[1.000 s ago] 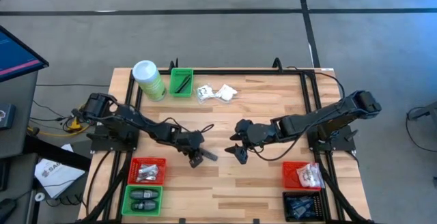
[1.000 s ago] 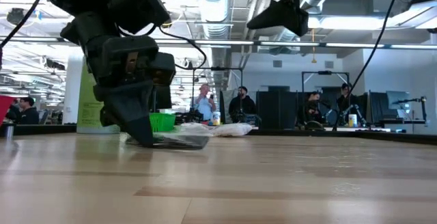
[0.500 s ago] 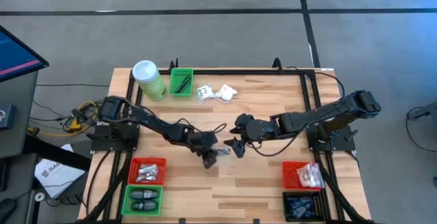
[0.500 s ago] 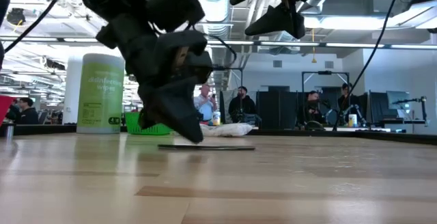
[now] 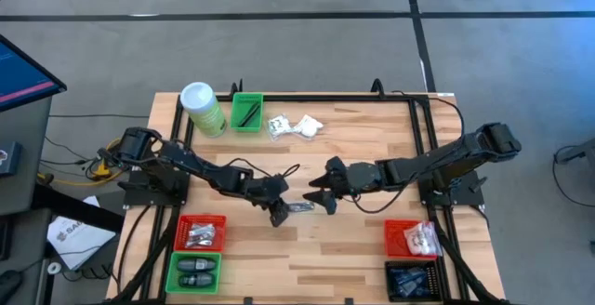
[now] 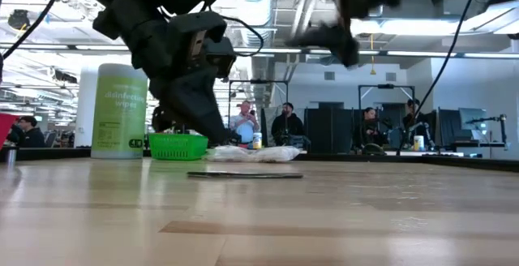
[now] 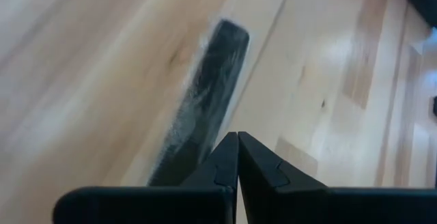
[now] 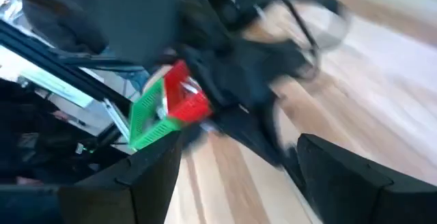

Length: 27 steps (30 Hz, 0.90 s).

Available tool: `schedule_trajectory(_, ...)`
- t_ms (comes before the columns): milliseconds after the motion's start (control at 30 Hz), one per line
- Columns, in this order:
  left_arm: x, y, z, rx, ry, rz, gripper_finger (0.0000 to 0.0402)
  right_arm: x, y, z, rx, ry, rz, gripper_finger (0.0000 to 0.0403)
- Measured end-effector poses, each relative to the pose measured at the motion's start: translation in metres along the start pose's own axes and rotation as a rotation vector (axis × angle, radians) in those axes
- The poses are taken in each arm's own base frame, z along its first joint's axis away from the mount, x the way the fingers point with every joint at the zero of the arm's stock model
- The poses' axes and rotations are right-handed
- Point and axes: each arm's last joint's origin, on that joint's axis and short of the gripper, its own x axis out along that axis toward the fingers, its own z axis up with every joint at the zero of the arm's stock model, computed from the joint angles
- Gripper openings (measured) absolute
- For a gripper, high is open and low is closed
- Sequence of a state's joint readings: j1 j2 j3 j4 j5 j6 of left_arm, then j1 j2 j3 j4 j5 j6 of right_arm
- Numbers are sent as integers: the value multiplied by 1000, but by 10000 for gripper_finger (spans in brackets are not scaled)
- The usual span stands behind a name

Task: Pick & Place Travel size toiletries
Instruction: Put the black comb into the top green bin

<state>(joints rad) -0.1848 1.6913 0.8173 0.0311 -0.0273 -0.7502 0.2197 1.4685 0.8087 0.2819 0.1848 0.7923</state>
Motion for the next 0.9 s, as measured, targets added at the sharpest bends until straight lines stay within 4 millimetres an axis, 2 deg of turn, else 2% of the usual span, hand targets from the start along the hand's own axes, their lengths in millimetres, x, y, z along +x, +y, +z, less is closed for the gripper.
schedule_trajectory(100,0,-1,-2,-3,9,1,0,-4,-18,-21,20,20,-11,281)
schedule_trajectory(300,0,-3,-6,30,28,7,0,-7,-25,-30,-26,54,-25,281)
schedule_trajectory(467,0,0,-10,80,62,35,0,-7,-27,-34,-95,90,-53,281)
schedule_trajectory(733,0,-1,-12,212,58,55,0,-6,-35,-32,-370,120,-85,281)
schedule_trajectory(900,2,8,-22,222,90,81,0,-5,-40,-27,-399,109,-104,281)
